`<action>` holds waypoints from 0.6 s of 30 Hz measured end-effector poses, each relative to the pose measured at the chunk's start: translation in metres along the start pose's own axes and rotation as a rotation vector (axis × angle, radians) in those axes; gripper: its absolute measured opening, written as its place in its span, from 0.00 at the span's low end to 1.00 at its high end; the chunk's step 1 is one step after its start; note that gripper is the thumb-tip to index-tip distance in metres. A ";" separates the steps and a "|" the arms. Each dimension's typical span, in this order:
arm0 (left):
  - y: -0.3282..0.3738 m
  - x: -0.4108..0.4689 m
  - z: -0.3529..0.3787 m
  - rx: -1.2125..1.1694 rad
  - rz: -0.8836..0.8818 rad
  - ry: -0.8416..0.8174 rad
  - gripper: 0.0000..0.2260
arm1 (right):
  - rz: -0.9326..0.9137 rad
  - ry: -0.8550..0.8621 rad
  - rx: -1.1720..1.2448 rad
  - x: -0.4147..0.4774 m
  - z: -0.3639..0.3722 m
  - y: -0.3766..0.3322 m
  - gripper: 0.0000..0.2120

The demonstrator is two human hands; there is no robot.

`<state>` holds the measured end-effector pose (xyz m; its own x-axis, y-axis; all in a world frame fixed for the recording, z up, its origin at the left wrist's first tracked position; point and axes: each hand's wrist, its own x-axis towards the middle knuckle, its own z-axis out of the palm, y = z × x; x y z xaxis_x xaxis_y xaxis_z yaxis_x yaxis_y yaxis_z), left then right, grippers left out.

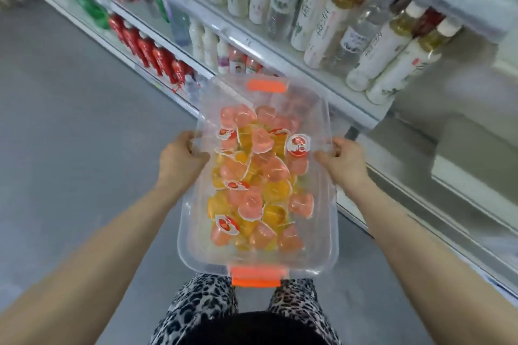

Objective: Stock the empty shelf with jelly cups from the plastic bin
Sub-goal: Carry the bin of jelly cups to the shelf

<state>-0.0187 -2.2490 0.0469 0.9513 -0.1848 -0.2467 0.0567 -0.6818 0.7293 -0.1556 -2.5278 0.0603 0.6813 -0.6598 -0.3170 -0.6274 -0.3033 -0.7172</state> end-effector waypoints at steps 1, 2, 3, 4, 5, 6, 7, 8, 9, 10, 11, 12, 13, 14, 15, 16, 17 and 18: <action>0.000 -0.007 0.006 -0.012 -0.049 0.044 0.20 | -0.043 -0.043 -0.022 0.012 -0.001 -0.002 0.11; 0.000 -0.015 0.013 -0.023 -0.108 0.091 0.20 | -0.089 -0.086 -0.033 0.025 -0.002 -0.004 0.11; 0.000 -0.024 0.020 -0.034 -0.165 0.133 0.20 | -0.134 -0.136 -0.030 0.036 -0.003 -0.006 0.12; 0.001 -0.034 0.028 -0.047 -0.213 0.164 0.20 | -0.175 -0.185 -0.036 0.046 -0.005 -0.007 0.12; 0.002 -0.044 0.035 -0.066 -0.254 0.190 0.20 | -0.211 -0.230 -0.047 0.055 -0.007 -0.008 0.12; 0.004 -0.052 0.043 -0.090 -0.298 0.217 0.20 | -0.245 -0.273 -0.071 0.065 -0.010 -0.010 0.11; 0.006 -0.060 0.050 -0.117 -0.346 0.246 0.20 | -0.274 -0.312 -0.097 0.073 -0.012 -0.012 0.11; 0.008 -0.067 0.058 -0.144 -0.385 0.272 0.19 | -0.298 -0.343 -0.134 0.081 -0.015 -0.013 0.10; 0.011 -0.074 0.066 -0.174 -0.412 0.294 0.19 | -0.319 -0.368 -0.160 0.089 -0.016 -0.014 0.11; 0.014 -0.080 0.073 -0.201 -0.431 0.315 0.19 | -0.337 -0.385 -0.179 0.097 -0.018 -0.015 0.11; 0.018 -0.084 0.079 -0.223 -0.448 0.333 0.19 | -0.359 -0.394 -0.190 0.103 -0.018 -0.015 0.12; 0.022 -0.088 0.083 -0.244 -0.466 0.350 0.18 | -0.375 -0.397 -0.207 0.108 -0.018 -0.016 0.13; 0.025 -0.092 0.088 -0.267 -0.486 0.368 0.18 | -0.391 -0.400 -0.224 0.112 -0.017 -0.016 0.14; 0.028 -0.095 0.092 -0.288 -0.508 0.386 0.18 | -0.404 -0.413 -0.229 0.115 -0.016 -0.017 0.14; 0.029 -0.100 0.095 -0.303 -0.528 0.398 0.18 | -0.412 -0.425 -0.229 0.119 -0.014 -0.016 0.15; 0.030 -0.103 0.098 -0.315 -0.540 0.406 0.18 | -0.416 -0.440 -0.232 0.120 -0.013 -0.015 0.15; 0.031 -0.106 0.101 -0.325 -0.547 0.407 0.18 | -0.419 -0.448 -0.242 0.122 -0.011 -0.013 0.16; 0.032 -0.108 0.101 -0.332 -0.550 0.406 0.18 | -0.419 -0.455 -0.253 0.123 -0.011 -0.012 0.16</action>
<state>-0.1505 -2.3227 0.0327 0.7927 0.4393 -0.4227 0.5822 -0.3398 0.7386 -0.0680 -2.6127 0.0364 0.9431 -0.1122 -0.3130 -0.3062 -0.6599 -0.6862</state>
